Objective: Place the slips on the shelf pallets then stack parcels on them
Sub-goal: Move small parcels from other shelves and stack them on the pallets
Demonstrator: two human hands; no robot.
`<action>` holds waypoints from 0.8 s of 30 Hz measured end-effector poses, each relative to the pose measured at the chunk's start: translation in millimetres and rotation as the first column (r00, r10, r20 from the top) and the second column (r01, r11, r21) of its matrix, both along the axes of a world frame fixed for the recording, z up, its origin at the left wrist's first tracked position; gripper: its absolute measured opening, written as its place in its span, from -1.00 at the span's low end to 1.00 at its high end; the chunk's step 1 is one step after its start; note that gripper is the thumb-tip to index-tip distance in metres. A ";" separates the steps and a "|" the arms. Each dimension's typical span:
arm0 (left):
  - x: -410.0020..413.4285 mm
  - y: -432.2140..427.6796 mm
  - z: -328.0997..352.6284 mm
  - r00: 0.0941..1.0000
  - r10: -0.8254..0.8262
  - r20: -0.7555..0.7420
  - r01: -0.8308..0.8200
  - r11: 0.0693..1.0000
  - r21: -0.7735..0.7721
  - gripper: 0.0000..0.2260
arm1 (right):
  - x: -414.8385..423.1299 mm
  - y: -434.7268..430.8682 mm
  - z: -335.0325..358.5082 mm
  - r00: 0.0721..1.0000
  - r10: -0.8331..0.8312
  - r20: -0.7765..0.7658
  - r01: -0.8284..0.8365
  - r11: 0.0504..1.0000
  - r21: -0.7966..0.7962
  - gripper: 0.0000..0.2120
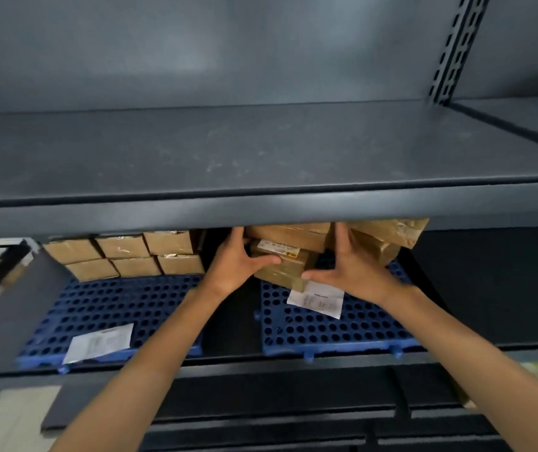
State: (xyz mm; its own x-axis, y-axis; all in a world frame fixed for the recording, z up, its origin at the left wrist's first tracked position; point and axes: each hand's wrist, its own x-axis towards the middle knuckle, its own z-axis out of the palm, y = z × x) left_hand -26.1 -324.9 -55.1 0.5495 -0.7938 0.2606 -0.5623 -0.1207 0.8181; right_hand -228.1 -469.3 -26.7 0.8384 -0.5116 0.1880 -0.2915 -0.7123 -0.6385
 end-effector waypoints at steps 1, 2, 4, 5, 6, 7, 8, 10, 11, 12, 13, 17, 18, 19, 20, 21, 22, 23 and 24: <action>-4.5 -0.9 0.0 1.000 0.023 -0.016 -0.023 1.000 -0.013 -0.05 | 0.9 -3.1 -1.3 1.000 0.006 -0.012 -0.006 1.000 -0.015 0.21; -10.1 -1.8 0.1 0.998 0.050 -0.022 -0.051 0.998 -0.029 -0.03 | 2.5 -5.3 -2.0 1.000 0.009 -0.014 -0.010 0.999 -0.037 0.19; -23.2 -3.1 2.3 0.994 0.108 -0.024 -0.109 0.991 -0.078 -0.01 | 7.9 -8.0 -0.1 0.999 0.035 0.012 -0.034 0.998 -0.055 0.13; -29.6 -3.8 3.2 0.990 0.140 -0.025 -0.142 0.984 -0.109 0.00 | 10.7 -9.6 1.1 0.998 0.057 0.027 -0.056 0.997 -0.055 0.10; -35.2 -4.7 3.9 0.984 0.175 -0.025 -0.177 0.975 -0.135 0.01 | 13.1 -11.4 2.3 0.997 0.070 0.036 -0.068 0.996 -0.061 0.06; -40.3 -5.7 5.1 0.977 0.212 -0.024 -0.213 0.966 -0.149 0.02 | 15.3 -13.8 3.5 0.997 0.070 0.041 -0.067 0.995 -0.074 0.02; -44.4 -6.5 6.0 0.970 0.243 -0.021 -0.244 0.958 -0.153 0.03 | 17.0 -16.4 4.8 0.997 0.066 0.043 -0.062 0.995 -0.082 -0.03; -51.5 -7.9 6.0 0.956 0.292 -0.028 -0.293 0.944 -0.149 0.03 | 18.6 -21.6 6.1 0.997 0.071 0.042 -0.068 0.995 -0.070 -0.09; -55.1 -8.0 5.5 0.950 0.310 -0.045 -0.313 0.938 -0.152 0.01 | 18.2 -23.4 6.0 0.995 0.083 0.050 -0.080 0.995 -0.057 -0.09; -58.6 -7.6 5.1 0.944 0.324 -0.064 -0.330 0.930 -0.159 -0.03 | 17.1 -24.7 5.2 0.994 0.092 0.063 -0.089 0.995 -0.049 -0.08; -61.7 -7.0 5.3 0.939 0.335 -0.082 -0.344 0.924 -0.170 -0.08 | 15.4 -25.7 4.5 0.992 0.096 0.078 -0.092 0.995 -0.046 -0.08; -69.1 -6.3 12.9 0.938 0.314 -0.144 -0.342 0.905 -0.254 -0.20 | 4.9 -26.5 3.6 0.981 0.126 0.146 -0.128 0.992 0.004 -0.10; -71.0 -5.4 16.1 0.935 0.311 -0.170 -0.348 0.896 -0.277 -0.22 | 1.9 -25.9 4.0 0.976 0.133 0.173 -0.139 0.990 0.023 -0.12; -73.2 -3.3 19.0 0.931 0.303 -0.203 -0.354 0.885 -0.302 -0.26 | -1.4 -25.1 4.5 0.971 0.137 0.198 -0.147 0.989 0.037 -0.13; -74.9 -0.7 20.6 0.927 0.287 -0.241 -0.356 0.876 -0.326 -0.31 | -4.4 -24.2 4.8 0.967 0.137 0.215 -0.151 0.988 0.046 -0.14; -75.8 2.8 21.1 0.924 0.265 -0.277 -0.353 0.870 -0.346 -0.36 | -7.8 -22.5 5.3 0.964 0.141 0.225 -0.157 0.986 0.055 -0.15; -76.0 6.2 21.1 0.919 0.241 -0.311 -0.347 0.868 -0.355 -0.40 | -10.9 -20.2 5.3 0.962 0.151 0.226 -0.169 0.984 0.063 -0.16; -75.8 9.2 21.0 0.912 0.222 -0.345 -0.345 0.870 -0.353 -0.41 | -14.0 -17.5 4.9 0.959 0.170 0.226 -0.189 0.980 0.063 -0.18; -75.1 11.6 21.2 0.899 0.212 -0.383 -0.352 0.870 -0.345 -0.41 | -16.8 -14.2 4.1 0.954 0.197 0.228 -0.214 0.975 0.054 -0.20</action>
